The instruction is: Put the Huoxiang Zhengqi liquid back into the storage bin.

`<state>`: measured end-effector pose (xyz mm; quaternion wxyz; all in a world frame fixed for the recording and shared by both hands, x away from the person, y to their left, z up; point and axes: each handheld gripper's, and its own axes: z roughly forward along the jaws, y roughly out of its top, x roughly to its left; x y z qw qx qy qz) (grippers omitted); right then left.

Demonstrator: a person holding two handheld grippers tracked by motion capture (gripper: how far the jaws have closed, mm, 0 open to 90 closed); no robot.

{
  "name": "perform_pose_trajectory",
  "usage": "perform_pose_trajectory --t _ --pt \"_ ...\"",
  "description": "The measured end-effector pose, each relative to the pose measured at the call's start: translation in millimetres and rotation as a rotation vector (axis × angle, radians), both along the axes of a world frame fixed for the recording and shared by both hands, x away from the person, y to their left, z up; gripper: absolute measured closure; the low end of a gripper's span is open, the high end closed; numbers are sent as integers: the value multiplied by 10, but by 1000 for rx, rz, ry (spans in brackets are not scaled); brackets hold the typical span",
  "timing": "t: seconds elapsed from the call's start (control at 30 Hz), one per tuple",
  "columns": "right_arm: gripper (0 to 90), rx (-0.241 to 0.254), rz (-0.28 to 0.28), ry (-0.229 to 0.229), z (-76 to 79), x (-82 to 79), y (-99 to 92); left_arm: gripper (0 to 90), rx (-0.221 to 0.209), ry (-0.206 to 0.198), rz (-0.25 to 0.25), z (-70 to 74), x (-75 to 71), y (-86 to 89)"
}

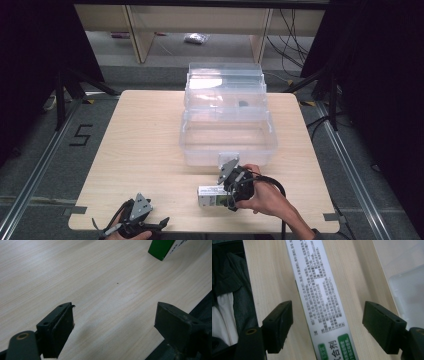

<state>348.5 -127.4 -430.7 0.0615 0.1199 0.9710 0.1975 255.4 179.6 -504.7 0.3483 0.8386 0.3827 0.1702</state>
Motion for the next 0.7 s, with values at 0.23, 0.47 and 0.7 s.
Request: perform_pose_trajectory --t 0.23,0.47,0.7 --pt "306 -11 13 8 -52 25 59 150 8 6 -2 9 0 1" --pt "359 -40 13 26 -88 24 95 150 2 2 -3 5 -1 -1" --pt "437 -78 -2 49 -129 27 114 150 -8 -3 7 0 -5 -12"
